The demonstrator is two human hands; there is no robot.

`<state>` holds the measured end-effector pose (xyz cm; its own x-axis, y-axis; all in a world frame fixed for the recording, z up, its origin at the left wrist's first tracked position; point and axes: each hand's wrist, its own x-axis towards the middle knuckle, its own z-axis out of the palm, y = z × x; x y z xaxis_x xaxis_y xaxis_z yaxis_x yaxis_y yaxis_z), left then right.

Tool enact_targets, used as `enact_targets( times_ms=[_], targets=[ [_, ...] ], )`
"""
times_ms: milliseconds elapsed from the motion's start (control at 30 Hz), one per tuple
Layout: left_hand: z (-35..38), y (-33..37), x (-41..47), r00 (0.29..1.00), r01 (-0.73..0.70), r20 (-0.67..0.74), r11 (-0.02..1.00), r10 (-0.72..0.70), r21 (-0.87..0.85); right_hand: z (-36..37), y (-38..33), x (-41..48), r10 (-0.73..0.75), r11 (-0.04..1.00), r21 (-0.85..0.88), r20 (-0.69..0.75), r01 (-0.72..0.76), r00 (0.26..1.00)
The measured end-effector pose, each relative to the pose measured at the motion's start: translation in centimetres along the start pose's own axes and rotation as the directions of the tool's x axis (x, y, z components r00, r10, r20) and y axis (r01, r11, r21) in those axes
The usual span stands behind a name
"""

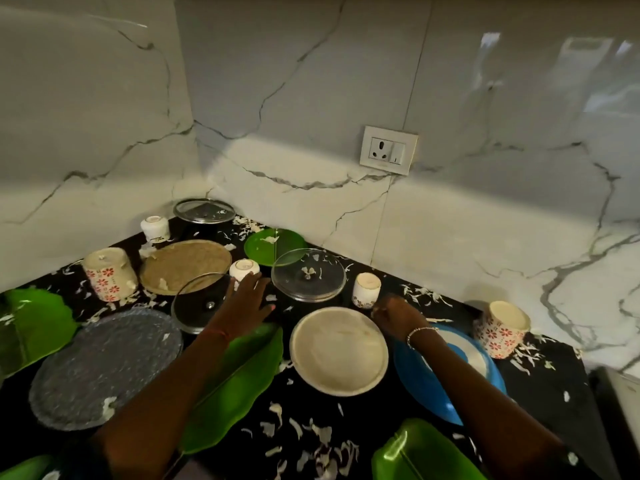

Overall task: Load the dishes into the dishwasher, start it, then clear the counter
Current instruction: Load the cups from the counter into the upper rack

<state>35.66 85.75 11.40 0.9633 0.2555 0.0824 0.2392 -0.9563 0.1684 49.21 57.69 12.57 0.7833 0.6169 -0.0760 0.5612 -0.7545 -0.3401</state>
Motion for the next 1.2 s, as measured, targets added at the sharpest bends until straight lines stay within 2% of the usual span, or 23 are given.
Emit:
enact_targets(
  times_ms=[100,300,667,900,1067,1200],
  targets=[
    [0.1,-1.6,3.6,1.000,0.018,0.001,0.998,-0.018,0.052,-0.2,0.0,3.3,0.049,0.999,-0.014,-0.026,-0.049,0.998],
    [0.9,-3.0,8.1,0.972,0.126,0.165,0.967,-0.165,0.223,-0.2,0.3,8.3,0.124,0.992,0.026,-0.013,-0.124,0.992],
    [2.5,-5.1,12.2,0.936,0.185,0.255,0.957,-0.241,0.223,1.5,1.3,12.7,0.185,0.980,0.050,0.099,-0.190,0.978],
    [2.2,-6.0,13.1,0.927,0.205,0.286,0.967,-0.241,0.150,1.5,1.8,12.7,0.185,0.979,0.079,0.062,-0.190,0.981],
    [2.3,-5.4,12.5,0.955,0.205,0.193,0.971,-0.226,0.127,1.1,2.3,11.3,0.204,0.973,0.114,-0.023,-0.200,0.979],
    [0.8,-4.2,12.2,0.980,0.195,0.051,0.981,-0.194,0.004,-0.1,2.4,10.0,0.200,0.973,0.137,-0.098,-0.186,0.975]
  ],
)
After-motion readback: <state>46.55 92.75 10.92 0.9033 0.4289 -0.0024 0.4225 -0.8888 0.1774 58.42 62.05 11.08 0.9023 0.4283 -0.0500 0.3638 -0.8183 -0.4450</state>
